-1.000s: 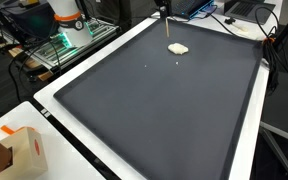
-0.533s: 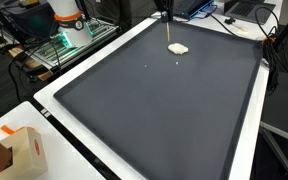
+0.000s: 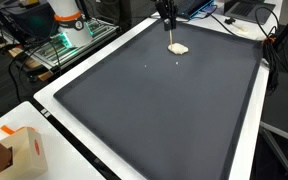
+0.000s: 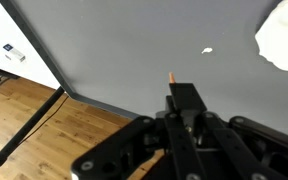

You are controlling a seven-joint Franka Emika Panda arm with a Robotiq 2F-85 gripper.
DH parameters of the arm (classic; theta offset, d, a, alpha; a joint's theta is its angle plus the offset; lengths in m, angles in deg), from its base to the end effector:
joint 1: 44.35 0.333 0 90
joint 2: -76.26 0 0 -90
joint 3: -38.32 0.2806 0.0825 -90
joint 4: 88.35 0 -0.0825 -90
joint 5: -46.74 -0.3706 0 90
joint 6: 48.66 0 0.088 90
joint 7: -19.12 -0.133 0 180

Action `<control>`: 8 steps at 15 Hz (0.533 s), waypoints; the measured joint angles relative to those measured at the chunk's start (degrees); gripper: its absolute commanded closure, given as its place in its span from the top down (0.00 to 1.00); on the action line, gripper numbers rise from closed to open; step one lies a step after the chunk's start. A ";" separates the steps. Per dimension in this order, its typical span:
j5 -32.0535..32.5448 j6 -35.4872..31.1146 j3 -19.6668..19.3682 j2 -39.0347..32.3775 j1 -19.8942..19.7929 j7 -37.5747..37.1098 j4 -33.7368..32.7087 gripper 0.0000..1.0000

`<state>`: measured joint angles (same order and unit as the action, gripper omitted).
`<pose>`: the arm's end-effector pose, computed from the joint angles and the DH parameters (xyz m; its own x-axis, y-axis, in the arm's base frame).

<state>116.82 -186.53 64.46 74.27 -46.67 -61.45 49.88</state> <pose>0.4547 0.1773 0.2535 0.8367 0.1177 0.5349 -0.1529 -0.8876 0.4344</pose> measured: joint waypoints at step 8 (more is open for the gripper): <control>1.62 4.88 -8.82 -8.68 11.22 -3.16 -6.18 0.03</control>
<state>118.44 -181.65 55.65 65.59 -35.46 -64.61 43.70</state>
